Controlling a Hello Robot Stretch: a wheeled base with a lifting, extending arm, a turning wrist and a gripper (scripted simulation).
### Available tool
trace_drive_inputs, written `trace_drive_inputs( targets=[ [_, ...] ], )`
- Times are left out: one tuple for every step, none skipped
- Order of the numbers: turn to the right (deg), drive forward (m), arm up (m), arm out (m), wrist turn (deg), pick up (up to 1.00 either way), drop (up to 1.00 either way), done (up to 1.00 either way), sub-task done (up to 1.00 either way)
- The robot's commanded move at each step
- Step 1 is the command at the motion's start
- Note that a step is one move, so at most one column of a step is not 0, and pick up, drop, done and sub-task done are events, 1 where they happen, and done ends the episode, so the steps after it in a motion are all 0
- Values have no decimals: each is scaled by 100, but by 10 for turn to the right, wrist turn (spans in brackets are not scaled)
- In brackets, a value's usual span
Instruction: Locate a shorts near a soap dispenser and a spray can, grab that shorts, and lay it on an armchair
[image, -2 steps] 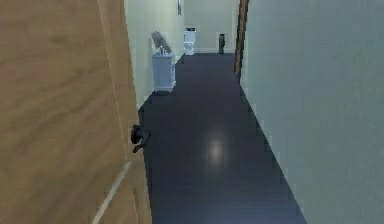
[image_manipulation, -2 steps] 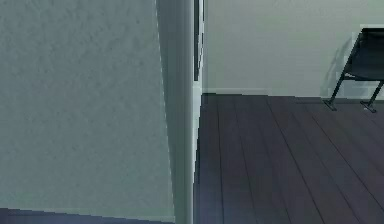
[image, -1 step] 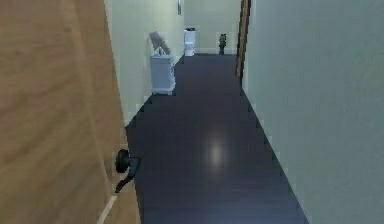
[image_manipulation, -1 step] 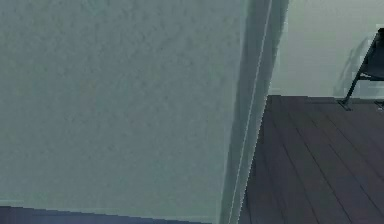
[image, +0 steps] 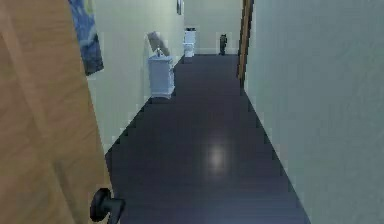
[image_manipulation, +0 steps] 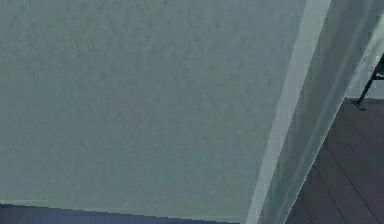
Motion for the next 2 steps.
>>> trace_drive_inputs(
  targets=[
    [450,0,0,0,0,0,0,0,0],
    [240,0,0,0,0,0,0,0,0]
  ],
)
